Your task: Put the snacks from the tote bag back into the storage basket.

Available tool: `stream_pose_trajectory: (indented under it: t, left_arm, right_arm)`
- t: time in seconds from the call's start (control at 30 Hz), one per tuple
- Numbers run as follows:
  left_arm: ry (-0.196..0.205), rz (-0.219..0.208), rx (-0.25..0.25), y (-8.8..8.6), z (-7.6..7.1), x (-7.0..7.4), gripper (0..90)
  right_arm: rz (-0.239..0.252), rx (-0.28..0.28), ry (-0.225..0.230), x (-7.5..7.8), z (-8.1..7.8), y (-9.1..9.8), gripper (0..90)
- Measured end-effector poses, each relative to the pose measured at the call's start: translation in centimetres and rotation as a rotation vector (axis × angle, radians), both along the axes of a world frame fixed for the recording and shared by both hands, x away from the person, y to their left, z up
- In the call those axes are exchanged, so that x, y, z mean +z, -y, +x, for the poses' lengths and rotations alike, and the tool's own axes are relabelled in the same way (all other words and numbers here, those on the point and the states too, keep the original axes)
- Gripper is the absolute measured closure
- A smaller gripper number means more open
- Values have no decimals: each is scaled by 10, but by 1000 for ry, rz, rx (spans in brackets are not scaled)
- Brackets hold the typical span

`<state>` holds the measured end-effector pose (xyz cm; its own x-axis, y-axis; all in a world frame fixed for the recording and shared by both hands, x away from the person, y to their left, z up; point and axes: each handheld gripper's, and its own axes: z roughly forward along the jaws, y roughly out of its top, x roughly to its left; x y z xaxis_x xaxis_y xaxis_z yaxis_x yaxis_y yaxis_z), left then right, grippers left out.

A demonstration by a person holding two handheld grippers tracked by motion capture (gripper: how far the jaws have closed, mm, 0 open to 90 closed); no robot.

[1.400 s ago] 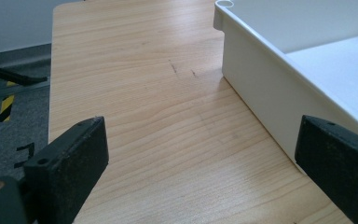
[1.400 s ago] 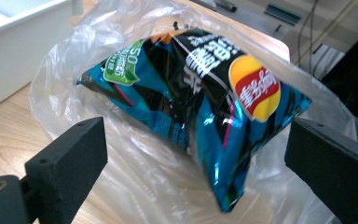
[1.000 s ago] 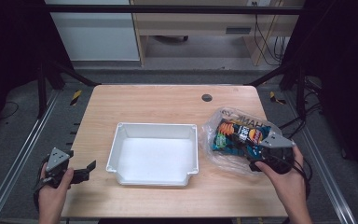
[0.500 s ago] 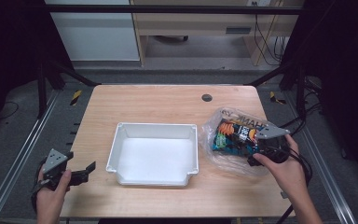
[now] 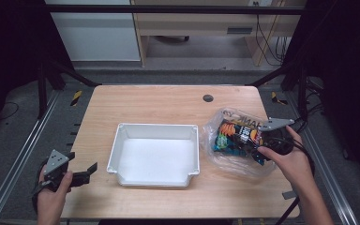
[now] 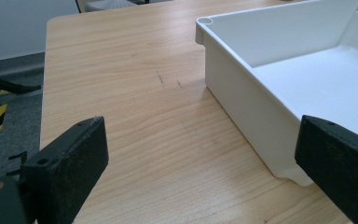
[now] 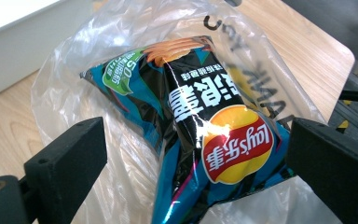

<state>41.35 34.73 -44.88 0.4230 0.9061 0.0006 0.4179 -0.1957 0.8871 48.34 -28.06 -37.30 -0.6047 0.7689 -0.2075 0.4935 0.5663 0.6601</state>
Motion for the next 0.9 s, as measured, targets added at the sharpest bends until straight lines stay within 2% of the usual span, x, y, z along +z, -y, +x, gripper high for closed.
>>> stream_pose_trajectory:
  t: [0.07, 0.17, 0.23, 0.33, 0.47, 0.67, 0.9]
  left_arm:
    - [-2, 6, -5, 1, 0, -1, 22]
    - [-5, 3, -4, 3, 2, -1, 23]
    - [-7, 9, -11, 5, 1, -1, 23]
    - [-7, 5, -7, 3, 2, -2, 22]
    - [-8, 24, 4, -1, 5, -3, 23]
    - [-12, 18, 25, -6, 7, -5, 23]
    - [-10, 34, 10, -3, 7, -4, 23]
  right_arm:
    - [9, 15, -11, 2, 4, 1, 56]
    - [-21, 45, -24, 8, 14, 0, 57]
    - [-18, 60, -33, 11, 18, -1, 64]
    - [20, 82, -69, 14, 24, -2, 75]
    - [-37, 115, -105, 17, 36, -11, 72]
    - [-73, 139, -137, 17, 49, -22, 77]
    - [-97, 171, -158, 15, 54, -28, 69]
